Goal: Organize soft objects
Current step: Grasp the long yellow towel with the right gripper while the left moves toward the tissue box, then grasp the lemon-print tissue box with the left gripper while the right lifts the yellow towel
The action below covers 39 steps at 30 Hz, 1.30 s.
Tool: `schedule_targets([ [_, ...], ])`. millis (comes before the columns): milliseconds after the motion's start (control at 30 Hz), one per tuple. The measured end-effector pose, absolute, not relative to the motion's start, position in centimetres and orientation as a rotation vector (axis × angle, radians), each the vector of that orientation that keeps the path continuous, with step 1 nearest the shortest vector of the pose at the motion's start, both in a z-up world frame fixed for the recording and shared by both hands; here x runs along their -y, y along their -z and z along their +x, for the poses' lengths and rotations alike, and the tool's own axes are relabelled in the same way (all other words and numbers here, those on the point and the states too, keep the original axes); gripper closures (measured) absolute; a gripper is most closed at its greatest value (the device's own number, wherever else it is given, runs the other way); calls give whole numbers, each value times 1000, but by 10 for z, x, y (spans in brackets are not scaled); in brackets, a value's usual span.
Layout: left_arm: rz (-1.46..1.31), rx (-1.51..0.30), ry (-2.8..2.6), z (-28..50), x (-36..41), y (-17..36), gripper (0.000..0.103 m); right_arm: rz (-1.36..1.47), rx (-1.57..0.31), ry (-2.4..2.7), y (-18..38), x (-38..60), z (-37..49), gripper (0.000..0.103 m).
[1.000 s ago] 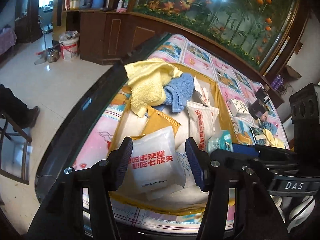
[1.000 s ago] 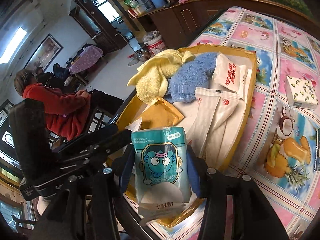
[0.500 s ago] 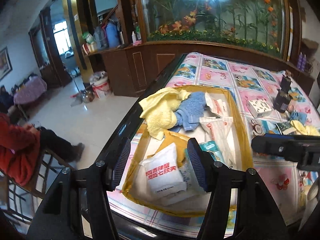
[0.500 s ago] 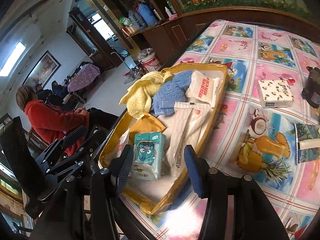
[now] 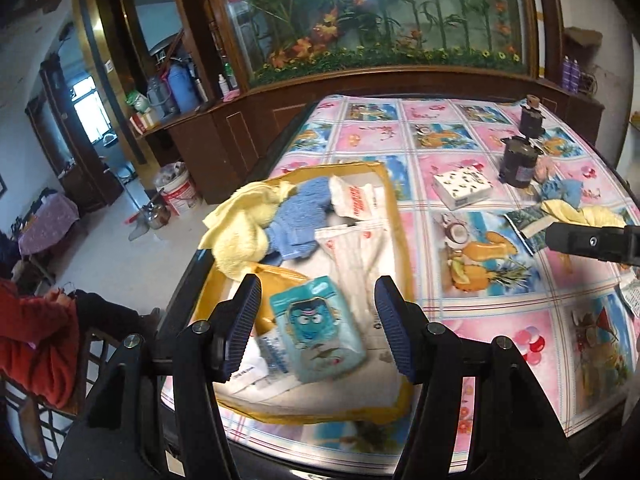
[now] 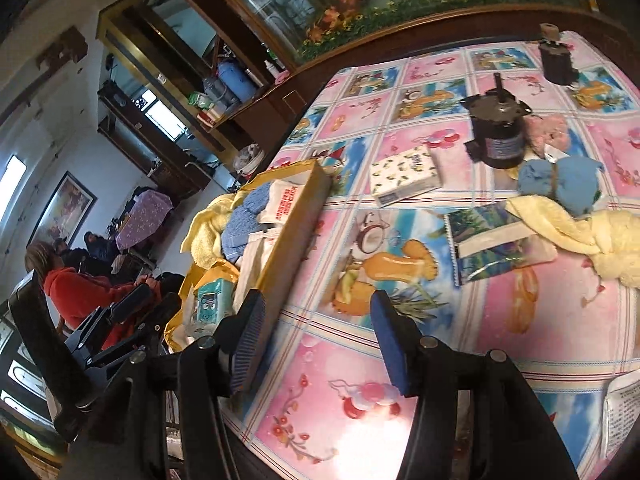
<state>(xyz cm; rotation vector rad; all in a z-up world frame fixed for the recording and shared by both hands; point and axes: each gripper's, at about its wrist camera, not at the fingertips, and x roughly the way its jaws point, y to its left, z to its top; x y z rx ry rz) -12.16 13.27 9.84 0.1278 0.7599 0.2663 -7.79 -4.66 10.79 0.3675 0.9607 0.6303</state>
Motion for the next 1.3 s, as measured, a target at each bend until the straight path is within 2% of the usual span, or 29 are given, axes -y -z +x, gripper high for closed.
schedule_targets([
  [533,206,-820,-170,-107,-87,-87,43,480,-895,-417,-104,167,-70,48],
  [700,145,-828,-119,-105,-89,-85,43,403,-881,-278,-113,202,-52,48],
  [1000,123,-794,-35,-117,-87,-94,44,245,-1021,-188,-83,189,12,48],
  [1167,111,-788,11,-119,-88,-95,44,346,-1174,-480,-68,165,-12,47],
  [1300,69,-808,64,-112,-82,-89,44,262,-1106,-482,-86,161,-36,47],
])
